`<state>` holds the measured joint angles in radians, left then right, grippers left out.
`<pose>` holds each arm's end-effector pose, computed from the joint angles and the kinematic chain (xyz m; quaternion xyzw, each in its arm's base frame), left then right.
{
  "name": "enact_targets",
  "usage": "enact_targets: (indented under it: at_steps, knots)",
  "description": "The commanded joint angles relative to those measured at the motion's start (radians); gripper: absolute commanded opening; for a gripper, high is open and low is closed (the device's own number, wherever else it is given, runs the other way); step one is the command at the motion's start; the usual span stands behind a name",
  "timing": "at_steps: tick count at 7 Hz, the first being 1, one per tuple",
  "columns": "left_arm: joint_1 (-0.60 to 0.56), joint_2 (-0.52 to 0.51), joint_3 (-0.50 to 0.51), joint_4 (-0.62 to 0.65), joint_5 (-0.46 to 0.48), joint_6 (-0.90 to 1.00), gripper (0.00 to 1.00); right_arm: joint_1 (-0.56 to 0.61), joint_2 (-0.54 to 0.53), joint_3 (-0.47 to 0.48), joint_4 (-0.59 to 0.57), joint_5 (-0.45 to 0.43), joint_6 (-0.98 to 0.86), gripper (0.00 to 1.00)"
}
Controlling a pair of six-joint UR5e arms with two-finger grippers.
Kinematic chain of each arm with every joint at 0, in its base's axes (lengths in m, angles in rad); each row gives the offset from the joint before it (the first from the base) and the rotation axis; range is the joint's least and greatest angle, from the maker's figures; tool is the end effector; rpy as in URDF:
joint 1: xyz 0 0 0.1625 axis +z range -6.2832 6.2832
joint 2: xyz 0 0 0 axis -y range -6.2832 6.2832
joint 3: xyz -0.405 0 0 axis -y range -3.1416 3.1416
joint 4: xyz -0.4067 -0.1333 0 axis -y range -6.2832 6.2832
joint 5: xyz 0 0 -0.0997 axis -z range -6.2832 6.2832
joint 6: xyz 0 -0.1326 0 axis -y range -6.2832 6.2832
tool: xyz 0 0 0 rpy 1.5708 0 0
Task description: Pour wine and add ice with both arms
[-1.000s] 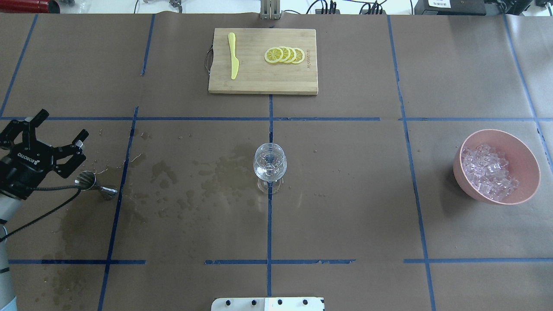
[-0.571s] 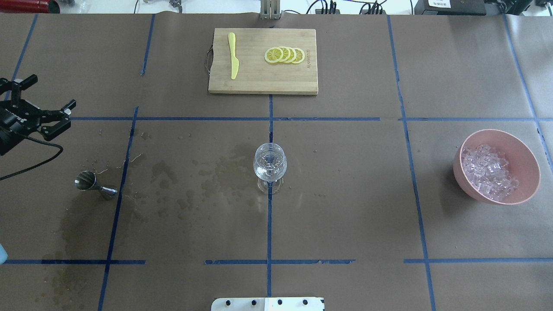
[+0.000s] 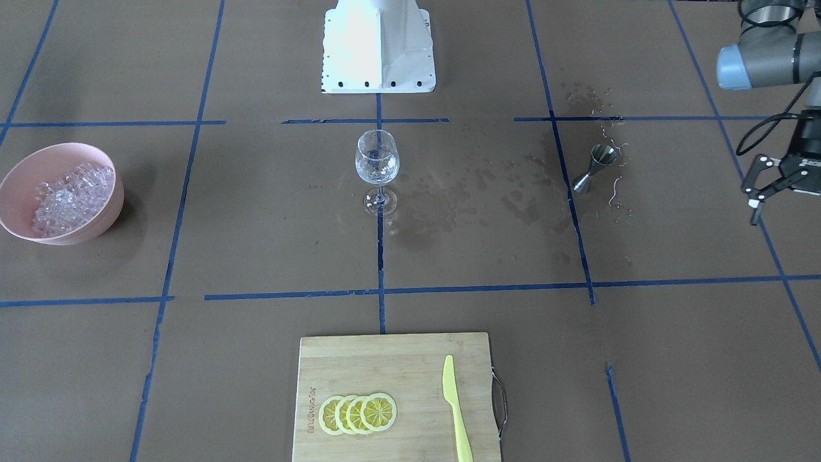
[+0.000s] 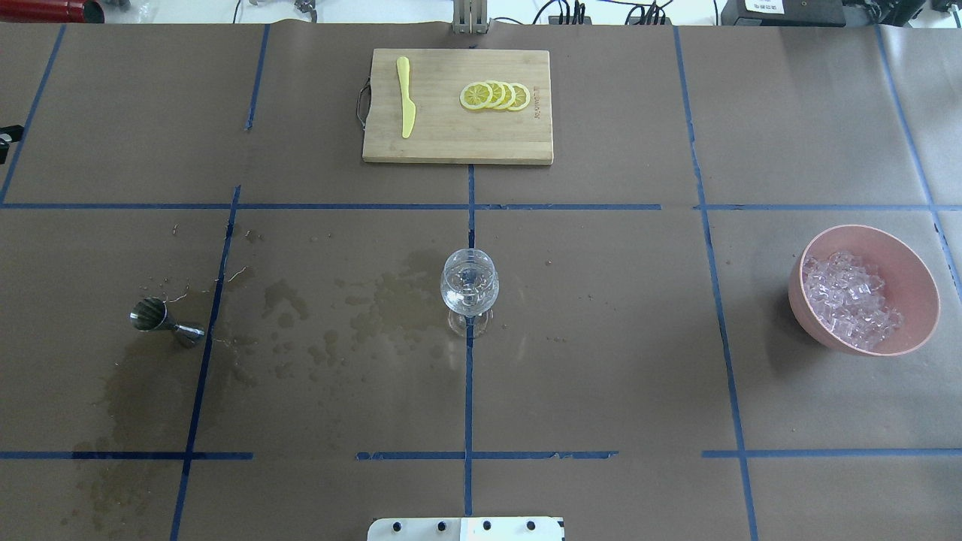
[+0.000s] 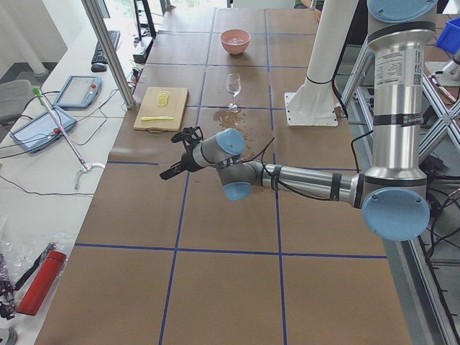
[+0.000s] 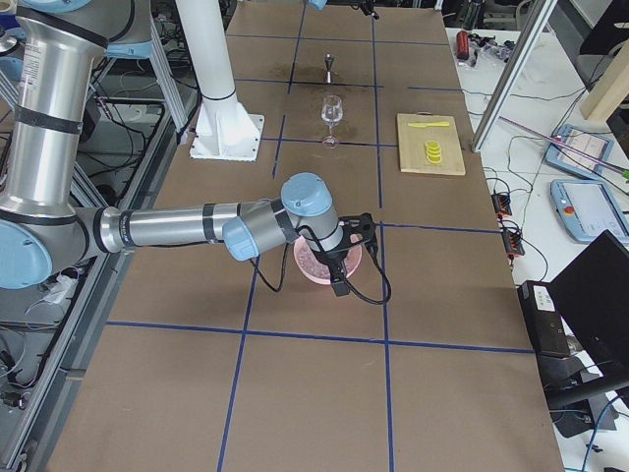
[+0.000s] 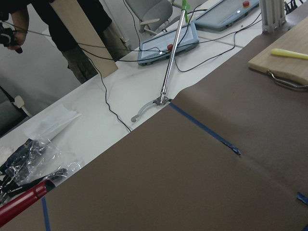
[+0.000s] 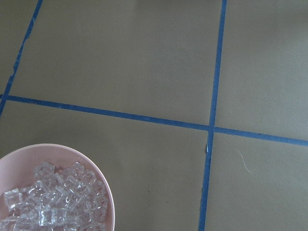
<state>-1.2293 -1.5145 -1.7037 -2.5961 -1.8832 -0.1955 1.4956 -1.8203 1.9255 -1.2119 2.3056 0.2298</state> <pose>0.0938 -0.5401 0.5038 0.4634 0.2650 0.1426 0.8335 0.0114 -0.4397 0.5556 0.1590 -0.3781 -0.0122 0.9119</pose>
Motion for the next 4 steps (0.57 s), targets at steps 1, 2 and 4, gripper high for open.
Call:
enact_targets:
  at_steps: [1,2,4]
  knots:
    - [-0.219,-0.004,-0.008,0.284,-0.254,0.099,1.0,0.0,-0.002,0.0,0.0,0.0,-0.001,1.0]
    - [-0.248,0.009,-0.005,0.366,-0.279,0.099,1.0,0.0,-0.002,0.0,-0.001,0.0,-0.003,1.0]
    - [-0.284,-0.004,-0.002,0.718,-0.275,0.1,1.0,0.0,-0.002,0.0,-0.001,0.0,-0.001,1.0]
